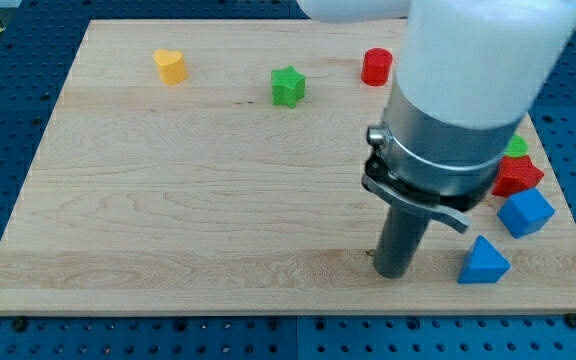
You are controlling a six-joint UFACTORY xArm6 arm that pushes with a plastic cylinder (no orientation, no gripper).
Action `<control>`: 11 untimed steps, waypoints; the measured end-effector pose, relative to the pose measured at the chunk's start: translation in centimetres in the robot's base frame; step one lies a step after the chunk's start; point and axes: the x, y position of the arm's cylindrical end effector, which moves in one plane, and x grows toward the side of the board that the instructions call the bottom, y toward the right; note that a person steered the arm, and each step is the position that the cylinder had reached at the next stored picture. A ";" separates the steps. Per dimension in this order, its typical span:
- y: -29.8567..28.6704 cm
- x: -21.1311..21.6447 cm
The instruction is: Push the blue triangle close to the blue cube
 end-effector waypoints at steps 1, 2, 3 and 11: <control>6.2 0.3; 12.4 0.3; 11.7 0.6; 17.3 0.2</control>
